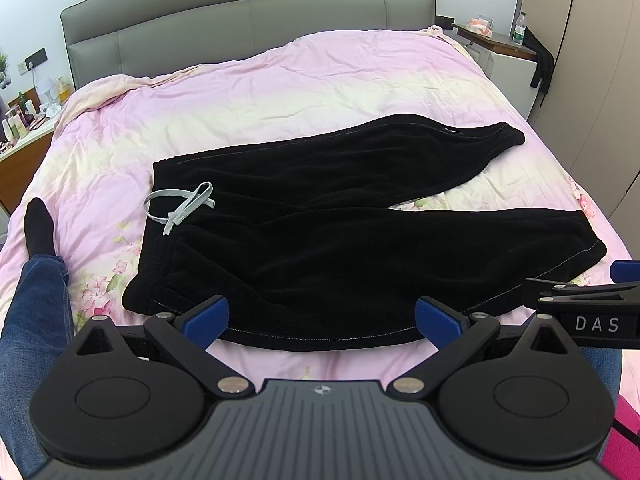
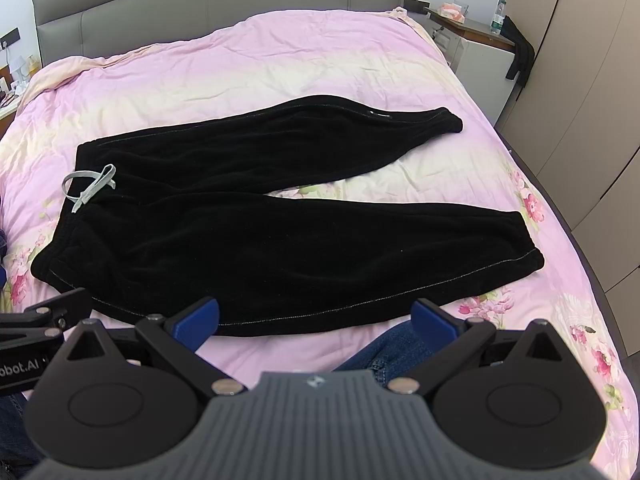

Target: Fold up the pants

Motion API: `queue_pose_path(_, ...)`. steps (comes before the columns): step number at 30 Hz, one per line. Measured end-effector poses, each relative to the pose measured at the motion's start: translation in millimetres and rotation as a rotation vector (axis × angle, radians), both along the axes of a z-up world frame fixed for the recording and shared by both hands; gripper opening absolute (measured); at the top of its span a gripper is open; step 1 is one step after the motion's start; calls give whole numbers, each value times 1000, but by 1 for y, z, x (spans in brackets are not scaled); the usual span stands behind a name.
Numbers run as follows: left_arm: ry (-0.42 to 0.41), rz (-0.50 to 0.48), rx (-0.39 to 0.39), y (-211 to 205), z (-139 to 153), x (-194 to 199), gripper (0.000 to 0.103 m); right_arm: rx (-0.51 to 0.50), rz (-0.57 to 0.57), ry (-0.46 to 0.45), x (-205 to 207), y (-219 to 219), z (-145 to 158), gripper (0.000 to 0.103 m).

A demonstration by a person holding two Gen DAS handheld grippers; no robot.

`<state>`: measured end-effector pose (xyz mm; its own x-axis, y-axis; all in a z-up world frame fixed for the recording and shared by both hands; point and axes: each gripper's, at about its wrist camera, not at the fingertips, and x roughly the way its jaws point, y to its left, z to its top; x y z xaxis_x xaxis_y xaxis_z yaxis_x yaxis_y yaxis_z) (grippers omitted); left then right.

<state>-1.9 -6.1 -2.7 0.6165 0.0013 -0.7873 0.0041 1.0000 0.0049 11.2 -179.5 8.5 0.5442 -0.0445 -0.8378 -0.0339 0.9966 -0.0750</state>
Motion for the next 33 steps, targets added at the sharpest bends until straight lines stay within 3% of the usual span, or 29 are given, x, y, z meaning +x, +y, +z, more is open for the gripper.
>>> queue_pose_path(33,0,-4,-3,-4,1,1,103,-4,-1,5,0,0,-2,98)
